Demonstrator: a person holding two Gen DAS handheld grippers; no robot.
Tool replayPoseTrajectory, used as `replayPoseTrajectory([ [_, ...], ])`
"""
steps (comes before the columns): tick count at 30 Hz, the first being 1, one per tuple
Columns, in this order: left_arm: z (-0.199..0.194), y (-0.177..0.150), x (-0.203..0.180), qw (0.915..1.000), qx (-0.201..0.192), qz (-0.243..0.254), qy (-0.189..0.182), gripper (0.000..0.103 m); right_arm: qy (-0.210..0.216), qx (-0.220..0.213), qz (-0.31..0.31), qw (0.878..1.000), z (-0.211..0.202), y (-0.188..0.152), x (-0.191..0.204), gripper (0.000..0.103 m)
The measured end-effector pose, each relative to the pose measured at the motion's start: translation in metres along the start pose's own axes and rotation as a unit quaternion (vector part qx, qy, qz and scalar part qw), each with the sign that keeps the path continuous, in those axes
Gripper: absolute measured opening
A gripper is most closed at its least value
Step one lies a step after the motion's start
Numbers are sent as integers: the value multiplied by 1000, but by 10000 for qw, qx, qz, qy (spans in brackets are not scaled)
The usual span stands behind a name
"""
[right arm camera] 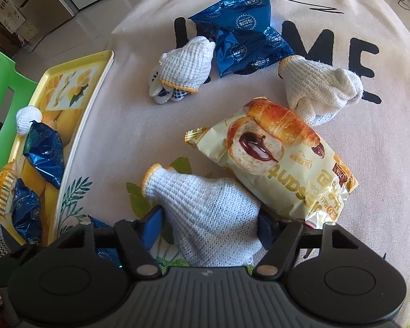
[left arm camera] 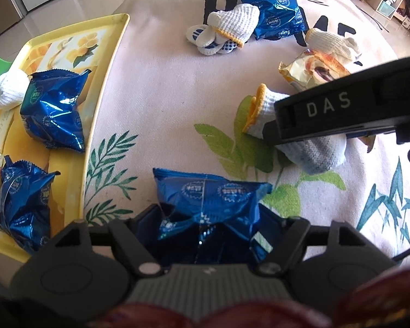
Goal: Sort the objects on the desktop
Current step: 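Carry the glove with the right tool while the left tool carries the blue bag to the tray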
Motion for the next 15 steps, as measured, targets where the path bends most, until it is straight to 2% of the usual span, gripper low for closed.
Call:
replayPoseTrajectory([
  [6, -6, 7, 7, 9990, -47, -403, -207, 67, 161, -42, 141, 9998, -4, 3, -1, 58],
  [9, -10, 14, 10, 9989, -206, -408, -140, 67, 269, -73, 249, 9993, -7, 5, 0, 57],
  [12, -11, 18, 19, 9965, -155, -754, -334, 67, 446, -96, 456, 9979, -10, 7, -1, 56],
  [15, -13, 23, 27, 9953, -231, -904, -263, 67, 621, -155, 683, 9956, -14, 11, -1, 56],
])
Point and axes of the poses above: each gripper's, at about its wrist camera, not at the fingertips, and z roughly the way its jaws point, x to its left, y to its top, the point moved 3 cm from there along z, roughly the way its jaws point, and after that the axes turned 9 degrees about -x, right-handed, at the moved point
